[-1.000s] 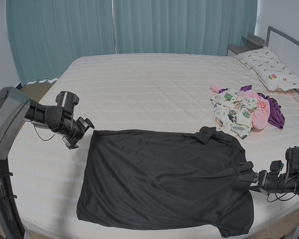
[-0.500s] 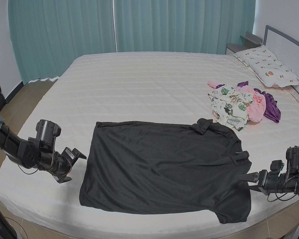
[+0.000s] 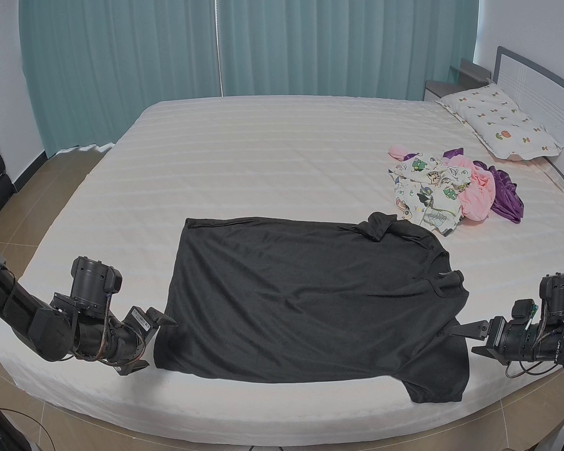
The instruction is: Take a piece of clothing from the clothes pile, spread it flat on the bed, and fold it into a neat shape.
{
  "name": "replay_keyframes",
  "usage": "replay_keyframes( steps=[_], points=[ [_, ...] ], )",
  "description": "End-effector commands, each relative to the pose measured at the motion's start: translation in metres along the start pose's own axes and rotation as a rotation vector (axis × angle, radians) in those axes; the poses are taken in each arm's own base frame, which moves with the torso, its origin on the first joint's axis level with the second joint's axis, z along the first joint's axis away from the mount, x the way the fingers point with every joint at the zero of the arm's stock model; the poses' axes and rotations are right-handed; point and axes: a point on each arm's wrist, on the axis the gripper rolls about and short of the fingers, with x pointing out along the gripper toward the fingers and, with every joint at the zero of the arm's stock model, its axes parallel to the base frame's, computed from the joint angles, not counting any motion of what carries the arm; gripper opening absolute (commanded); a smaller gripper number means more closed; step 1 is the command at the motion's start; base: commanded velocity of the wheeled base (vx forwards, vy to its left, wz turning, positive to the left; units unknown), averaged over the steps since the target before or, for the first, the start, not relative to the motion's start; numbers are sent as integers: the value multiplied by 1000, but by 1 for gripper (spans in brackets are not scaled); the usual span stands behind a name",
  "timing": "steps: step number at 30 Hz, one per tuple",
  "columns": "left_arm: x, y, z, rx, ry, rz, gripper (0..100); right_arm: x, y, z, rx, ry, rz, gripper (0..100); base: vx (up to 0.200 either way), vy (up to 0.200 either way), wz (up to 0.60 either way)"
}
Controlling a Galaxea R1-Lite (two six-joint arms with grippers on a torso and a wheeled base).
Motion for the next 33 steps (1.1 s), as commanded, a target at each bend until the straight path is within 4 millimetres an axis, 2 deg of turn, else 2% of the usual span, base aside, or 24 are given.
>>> replay_keyframes(
  steps=[1,10,20,21,33],
  points=[
    [9,3,-3,3,15,23,100,1,-1,0,5,3,-4,100,0,0,0],
    [14,13,-7,1,17,39,100,6,-4,0,14,-6,-62,100,0,0,0],
    [23,10,-7,6,8,14,100,13,-11,-4,36,30,-98,100,0,0,0],
    [24,10,-7,6,9,13,0,13,-12,-4,38,31,-100,100,0,0,0],
    [11,15,-7,-39,-10,6,0,27,-28,-10,82,78,-206,100,0,0,0]
  ],
)
